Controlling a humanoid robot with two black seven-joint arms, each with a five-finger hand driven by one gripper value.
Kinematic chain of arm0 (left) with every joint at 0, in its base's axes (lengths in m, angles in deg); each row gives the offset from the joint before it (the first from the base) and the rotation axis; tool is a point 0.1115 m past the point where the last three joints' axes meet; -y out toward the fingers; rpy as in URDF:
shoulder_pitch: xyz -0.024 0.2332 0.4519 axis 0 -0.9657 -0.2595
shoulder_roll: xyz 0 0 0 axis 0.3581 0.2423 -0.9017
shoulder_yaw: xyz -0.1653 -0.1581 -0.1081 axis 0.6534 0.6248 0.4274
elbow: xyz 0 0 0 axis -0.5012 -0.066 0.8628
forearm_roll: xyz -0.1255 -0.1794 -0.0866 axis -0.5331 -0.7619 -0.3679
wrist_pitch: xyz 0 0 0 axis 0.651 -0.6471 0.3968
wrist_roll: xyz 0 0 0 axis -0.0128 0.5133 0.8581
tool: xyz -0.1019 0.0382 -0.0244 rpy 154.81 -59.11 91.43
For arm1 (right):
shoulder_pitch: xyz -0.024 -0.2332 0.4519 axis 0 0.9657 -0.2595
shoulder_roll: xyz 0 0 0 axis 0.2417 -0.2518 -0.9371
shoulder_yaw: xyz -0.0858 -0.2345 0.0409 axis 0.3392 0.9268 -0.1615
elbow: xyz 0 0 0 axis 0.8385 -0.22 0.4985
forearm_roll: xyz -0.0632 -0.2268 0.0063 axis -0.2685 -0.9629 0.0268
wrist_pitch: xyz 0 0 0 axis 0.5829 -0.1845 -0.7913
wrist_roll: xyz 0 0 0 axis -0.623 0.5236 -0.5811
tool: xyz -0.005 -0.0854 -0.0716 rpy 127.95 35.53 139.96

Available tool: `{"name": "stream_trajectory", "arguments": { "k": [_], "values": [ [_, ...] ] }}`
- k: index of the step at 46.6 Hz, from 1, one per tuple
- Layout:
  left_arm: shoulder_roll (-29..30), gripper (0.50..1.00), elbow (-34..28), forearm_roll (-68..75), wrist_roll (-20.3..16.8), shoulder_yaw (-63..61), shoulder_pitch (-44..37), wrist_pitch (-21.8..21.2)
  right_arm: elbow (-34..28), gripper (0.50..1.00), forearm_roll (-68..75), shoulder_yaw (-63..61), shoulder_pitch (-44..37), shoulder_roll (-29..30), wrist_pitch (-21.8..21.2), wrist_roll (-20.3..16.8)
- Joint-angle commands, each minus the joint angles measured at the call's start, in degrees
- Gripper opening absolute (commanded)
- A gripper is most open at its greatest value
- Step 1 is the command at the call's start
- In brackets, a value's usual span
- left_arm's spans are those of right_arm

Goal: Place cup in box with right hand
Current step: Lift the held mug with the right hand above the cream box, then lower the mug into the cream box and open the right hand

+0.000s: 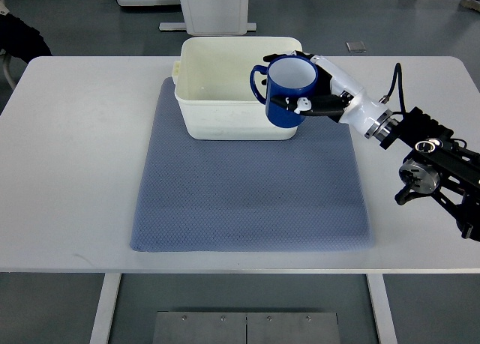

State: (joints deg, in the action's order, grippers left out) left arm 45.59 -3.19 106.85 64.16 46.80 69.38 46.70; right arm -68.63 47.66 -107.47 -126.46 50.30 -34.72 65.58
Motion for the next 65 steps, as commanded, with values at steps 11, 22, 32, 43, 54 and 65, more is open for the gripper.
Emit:
{"name": "stream_trajectory", "arguments": {
  "k": [11, 22, 32, 43, 54, 65],
  "values": [
    [0.0, 1.0, 0.0, 0.0, 0.0, 0.0, 0.0, 0.0, 6.7, 0.5, 3.5, -0.2, -7.2, 3.9, 3.3, -5.1],
    [0.0, 1.0, 0.0, 0.0, 0.0, 0.0, -0.1, 0.0, 12.1, 0.5, 3.5, -0.2, -10.0, 9.1, 5.6, -6.6],
    [0.0, 1.0, 0.0, 0.0, 0.0, 0.0, 0.0, 0.0, 15.0, 0.5, 3.5, -0.2, -10.3, 12.6, 6.4, -7.1],
    [0.0, 1.0, 0.0, 0.0, 0.0, 0.0, 0.0, 0.0, 17.2, 0.5, 3.4, 0.2, -9.6, 15.7, 10.7, -7.6],
    [0.0, 1.0, 0.0, 0.0, 0.0, 0.0, 0.0, 0.0, 19.2, 0.5, 3.4, 0.3, -8.9, 17.7, 12.4, -7.6],
    [0.0, 1.0, 0.0, 0.0, 0.0, 0.0, -0.1, 0.0, 19.8, 0.5, 3.4, 0.2, -8.2, 18.6, 14.0, -7.6]
  ]
}}
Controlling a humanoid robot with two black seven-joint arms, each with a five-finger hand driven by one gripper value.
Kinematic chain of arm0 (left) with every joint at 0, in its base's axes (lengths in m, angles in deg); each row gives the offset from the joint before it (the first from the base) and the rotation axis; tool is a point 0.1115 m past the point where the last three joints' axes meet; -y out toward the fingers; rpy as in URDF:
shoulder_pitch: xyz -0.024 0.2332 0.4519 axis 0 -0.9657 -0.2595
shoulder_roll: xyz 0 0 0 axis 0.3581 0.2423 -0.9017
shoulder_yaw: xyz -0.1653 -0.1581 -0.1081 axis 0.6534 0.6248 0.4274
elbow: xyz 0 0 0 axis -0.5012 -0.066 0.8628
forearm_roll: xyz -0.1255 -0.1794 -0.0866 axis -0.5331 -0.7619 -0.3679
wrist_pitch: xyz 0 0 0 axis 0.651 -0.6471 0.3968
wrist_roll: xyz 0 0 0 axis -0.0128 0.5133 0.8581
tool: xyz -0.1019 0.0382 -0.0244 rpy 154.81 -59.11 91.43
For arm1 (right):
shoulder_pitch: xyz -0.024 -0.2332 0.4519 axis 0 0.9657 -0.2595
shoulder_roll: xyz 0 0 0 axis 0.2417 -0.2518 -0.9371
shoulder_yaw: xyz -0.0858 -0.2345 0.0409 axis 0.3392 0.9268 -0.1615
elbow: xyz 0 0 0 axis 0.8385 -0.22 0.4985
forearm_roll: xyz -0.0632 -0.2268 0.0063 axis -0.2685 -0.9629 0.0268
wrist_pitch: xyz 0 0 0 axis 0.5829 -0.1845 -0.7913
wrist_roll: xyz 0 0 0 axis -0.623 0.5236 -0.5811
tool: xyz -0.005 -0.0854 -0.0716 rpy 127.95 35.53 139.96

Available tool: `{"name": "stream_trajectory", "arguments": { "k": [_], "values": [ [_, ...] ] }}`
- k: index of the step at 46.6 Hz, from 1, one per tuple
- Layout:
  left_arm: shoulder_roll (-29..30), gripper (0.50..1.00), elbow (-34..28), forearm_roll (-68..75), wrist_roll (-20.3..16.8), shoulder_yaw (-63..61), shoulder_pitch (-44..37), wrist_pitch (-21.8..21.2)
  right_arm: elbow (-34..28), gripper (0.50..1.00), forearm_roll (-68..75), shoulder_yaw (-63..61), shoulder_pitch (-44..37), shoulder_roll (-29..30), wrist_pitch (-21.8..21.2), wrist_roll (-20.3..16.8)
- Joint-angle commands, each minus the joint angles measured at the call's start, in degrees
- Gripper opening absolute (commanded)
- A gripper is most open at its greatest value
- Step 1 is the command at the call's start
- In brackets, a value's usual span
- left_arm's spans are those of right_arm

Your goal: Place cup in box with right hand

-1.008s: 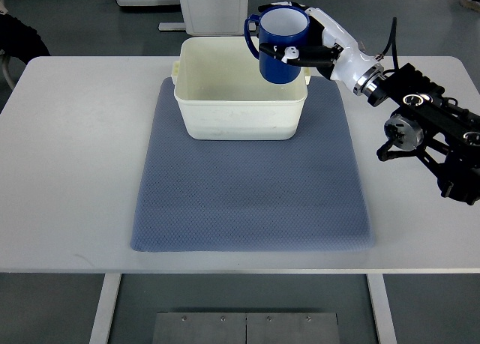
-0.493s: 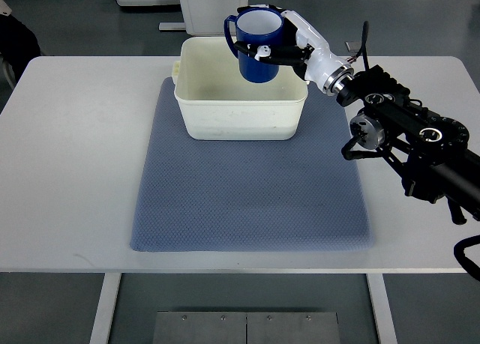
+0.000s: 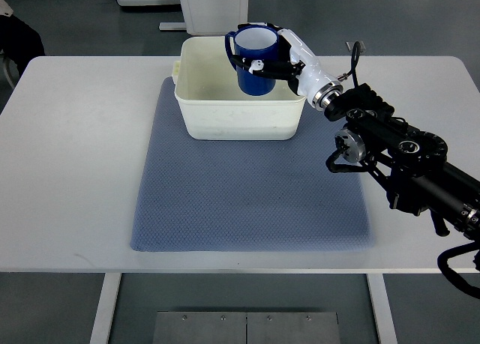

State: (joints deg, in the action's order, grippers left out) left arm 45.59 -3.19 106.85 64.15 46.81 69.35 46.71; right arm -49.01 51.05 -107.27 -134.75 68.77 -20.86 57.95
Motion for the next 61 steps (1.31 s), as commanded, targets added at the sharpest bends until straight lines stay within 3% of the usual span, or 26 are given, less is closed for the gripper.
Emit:
{"name": "stream_trajectory", "arguments": {
  "k": [1, 16, 20, 21, 23, 25, 26, 61],
  "values": [
    [0.0, 1.0, 0.0, 0.0, 0.0, 0.0, 0.0, 0.0, 0.5, 0.5, 0.0, 0.0, 0.1, 0.2, 0.1, 0.0],
    [0.0, 1.0, 0.0, 0.0, 0.0, 0.0, 0.0, 0.0, 2.3, 0.5, 0.0, -0.4, 0.7, 0.8, 0.4, 0.3],
    [0.0, 1.0, 0.0, 0.0, 0.0, 0.0, 0.0, 0.0, 2.2, 0.5, 0.1, -0.5, 0.8, 0.8, 2.2, 0.4],
    [0.0, 1.0, 0.0, 0.0, 0.0, 0.0, -0.1, 0.0, 2.2, 0.52, 0.1, -0.5, 0.8, 0.8, 2.4, 0.4],
    [0.0, 1.0, 0.0, 0.0, 0.0, 0.0, 0.0, 0.0, 2.2, 0.722, 0.1, -0.5, 0.8, 0.8, 2.6, 0.4],
    [0.0, 1.0, 0.0, 0.0, 0.0, 0.0, 0.0, 0.0, 2.2, 0.957, 0.1, -0.5, 0.8, 0.8, 2.8, 0.4],
    [0.0, 1.0, 0.0, 0.0, 0.0, 0.0, 0.0, 0.0, 2.2, 0.995, 0.1, -0.5, 0.8, 0.8, 2.8, 0.4],
    [0.0, 1.0, 0.0, 0.0, 0.0, 0.0, 0.0, 0.0, 0.4, 1.0, 0.2, -0.5, -0.3, -0.1, 2.4, 0.1]
  ]
}}
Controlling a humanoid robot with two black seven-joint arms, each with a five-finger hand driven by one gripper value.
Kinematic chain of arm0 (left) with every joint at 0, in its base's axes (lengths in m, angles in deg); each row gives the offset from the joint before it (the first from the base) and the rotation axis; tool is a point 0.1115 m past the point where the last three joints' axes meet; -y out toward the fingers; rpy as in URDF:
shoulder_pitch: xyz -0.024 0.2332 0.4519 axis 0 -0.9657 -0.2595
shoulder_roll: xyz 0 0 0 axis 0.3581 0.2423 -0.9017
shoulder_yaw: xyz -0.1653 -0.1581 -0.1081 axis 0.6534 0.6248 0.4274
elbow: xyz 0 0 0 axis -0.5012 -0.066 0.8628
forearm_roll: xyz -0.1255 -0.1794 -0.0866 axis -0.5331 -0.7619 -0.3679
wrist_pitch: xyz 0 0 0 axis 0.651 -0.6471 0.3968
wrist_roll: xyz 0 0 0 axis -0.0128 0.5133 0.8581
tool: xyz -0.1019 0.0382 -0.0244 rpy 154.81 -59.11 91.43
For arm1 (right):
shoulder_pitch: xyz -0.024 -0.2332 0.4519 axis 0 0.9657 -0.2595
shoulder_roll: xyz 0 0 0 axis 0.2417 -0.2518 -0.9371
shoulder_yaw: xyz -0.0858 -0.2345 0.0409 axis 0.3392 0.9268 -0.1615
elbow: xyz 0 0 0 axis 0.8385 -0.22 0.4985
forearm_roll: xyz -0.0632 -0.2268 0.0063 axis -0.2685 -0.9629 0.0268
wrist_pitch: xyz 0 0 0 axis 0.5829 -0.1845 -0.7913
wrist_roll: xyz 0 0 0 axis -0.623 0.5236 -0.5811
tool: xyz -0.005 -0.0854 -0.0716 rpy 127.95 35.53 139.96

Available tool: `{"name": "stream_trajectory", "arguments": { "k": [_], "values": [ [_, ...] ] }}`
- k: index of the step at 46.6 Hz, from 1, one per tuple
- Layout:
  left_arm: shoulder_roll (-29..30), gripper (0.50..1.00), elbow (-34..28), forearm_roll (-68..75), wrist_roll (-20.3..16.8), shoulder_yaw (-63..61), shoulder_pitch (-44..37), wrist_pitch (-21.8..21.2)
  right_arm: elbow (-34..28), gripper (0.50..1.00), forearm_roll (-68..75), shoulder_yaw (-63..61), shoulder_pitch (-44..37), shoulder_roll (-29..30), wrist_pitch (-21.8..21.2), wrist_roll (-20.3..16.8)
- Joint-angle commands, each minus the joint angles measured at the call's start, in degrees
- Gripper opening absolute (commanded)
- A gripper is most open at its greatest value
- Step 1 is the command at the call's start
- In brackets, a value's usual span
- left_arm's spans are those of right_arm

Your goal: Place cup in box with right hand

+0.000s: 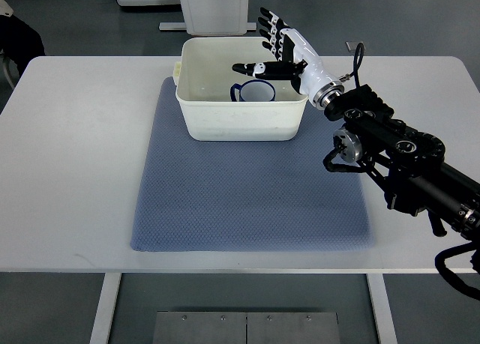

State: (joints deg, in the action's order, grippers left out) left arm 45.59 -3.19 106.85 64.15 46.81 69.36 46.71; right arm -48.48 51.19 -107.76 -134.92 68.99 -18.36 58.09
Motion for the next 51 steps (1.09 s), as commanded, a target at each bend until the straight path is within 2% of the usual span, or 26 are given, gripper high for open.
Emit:
{"name": "stream_trajectory", "arguments": {
  "k": [1, 27, 51],
  "values": [
    [0.0, 1.0, 0.0, 0.0, 0.0, 0.0, 0.0, 0.0, -0.1, 1.0, 0.0, 0.0, -0.2, -0.5, -0.1, 0.0],
    [0.0, 1.0, 0.0, 0.0, 0.0, 0.0, -0.1, 0.0, -8.2, 1.0, 2.4, -1.8, 3.4, -13.4, -0.2, 0.0],
    [0.0, 1.0, 0.0, 0.0, 0.0, 0.0, 0.0, 0.0, -16.1, 1.0, 4.3, -6.4, 16.0, -21.0, -0.4, 0.6]
  ]
}}
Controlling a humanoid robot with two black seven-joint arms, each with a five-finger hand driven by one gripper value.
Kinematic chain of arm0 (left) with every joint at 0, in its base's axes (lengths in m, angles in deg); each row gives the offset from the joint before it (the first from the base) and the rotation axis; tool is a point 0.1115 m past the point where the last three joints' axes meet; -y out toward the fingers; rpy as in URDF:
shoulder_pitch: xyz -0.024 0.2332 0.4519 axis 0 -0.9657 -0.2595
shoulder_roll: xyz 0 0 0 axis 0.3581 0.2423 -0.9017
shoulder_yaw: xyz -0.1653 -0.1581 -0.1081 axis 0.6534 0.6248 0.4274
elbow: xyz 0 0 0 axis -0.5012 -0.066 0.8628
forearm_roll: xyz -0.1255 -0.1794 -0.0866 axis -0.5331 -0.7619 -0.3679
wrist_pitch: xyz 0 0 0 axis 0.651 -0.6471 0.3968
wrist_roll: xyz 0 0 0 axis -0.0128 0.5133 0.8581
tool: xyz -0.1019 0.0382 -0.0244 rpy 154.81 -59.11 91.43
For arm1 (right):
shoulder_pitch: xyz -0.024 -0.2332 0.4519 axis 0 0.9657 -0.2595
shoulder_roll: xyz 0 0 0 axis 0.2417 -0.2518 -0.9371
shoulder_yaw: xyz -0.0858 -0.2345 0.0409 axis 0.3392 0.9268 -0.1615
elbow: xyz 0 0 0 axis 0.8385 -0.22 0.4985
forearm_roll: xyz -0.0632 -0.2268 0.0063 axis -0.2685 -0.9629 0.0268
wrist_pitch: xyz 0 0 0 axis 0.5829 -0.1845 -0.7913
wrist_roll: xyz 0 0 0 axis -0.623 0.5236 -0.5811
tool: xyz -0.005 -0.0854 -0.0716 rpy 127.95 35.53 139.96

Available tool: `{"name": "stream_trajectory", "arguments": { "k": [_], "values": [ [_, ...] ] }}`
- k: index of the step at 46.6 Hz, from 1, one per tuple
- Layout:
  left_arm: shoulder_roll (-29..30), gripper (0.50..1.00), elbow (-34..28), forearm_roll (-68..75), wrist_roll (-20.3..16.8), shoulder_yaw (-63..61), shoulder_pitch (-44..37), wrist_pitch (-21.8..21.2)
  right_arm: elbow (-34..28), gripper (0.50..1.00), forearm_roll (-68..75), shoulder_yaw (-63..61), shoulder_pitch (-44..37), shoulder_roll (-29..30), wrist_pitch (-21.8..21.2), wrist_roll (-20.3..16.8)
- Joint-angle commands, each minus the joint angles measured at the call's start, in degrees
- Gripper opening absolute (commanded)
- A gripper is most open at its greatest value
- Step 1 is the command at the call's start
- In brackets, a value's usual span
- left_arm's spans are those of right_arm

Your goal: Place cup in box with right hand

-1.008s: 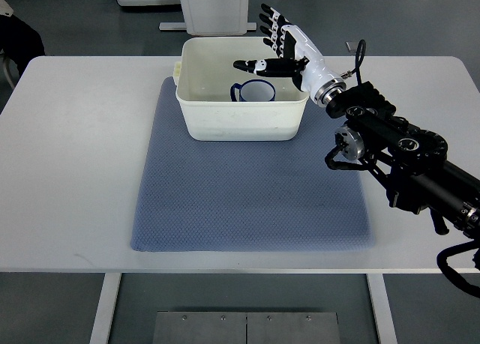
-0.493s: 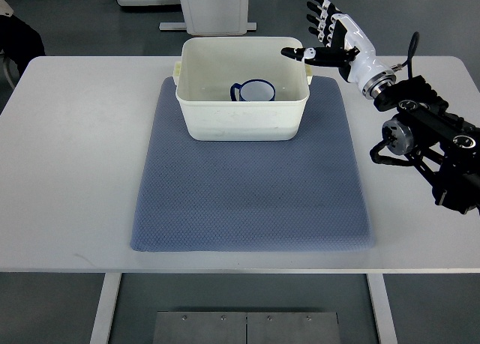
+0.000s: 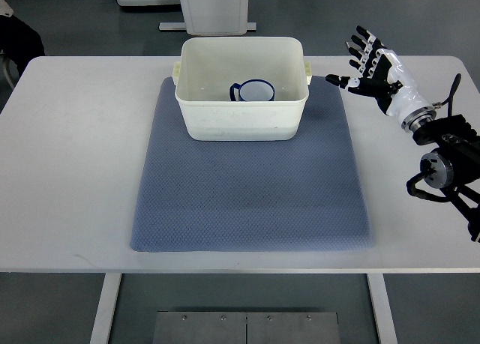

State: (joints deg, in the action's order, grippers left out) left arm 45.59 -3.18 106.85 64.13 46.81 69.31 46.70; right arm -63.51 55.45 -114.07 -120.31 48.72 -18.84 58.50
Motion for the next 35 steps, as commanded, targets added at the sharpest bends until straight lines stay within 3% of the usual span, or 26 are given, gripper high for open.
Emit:
{"name": "stream_trajectory", "arguments": {
  "k": [1, 35],
  "values": [
    [0.0, 1.0, 0.0, 0.0, 0.0, 0.0, 0.0, 0.0, -1.4, 1.0, 0.0, -0.1, 1.9, -1.1, 0.1, 0.2],
    [0.0, 1.0, 0.0, 0.0, 0.0, 0.0, 0.1, 0.0, -4.8, 1.0, 0.0, -3.1, 9.8, -2.3, 0.1, 0.3]
  ]
}}
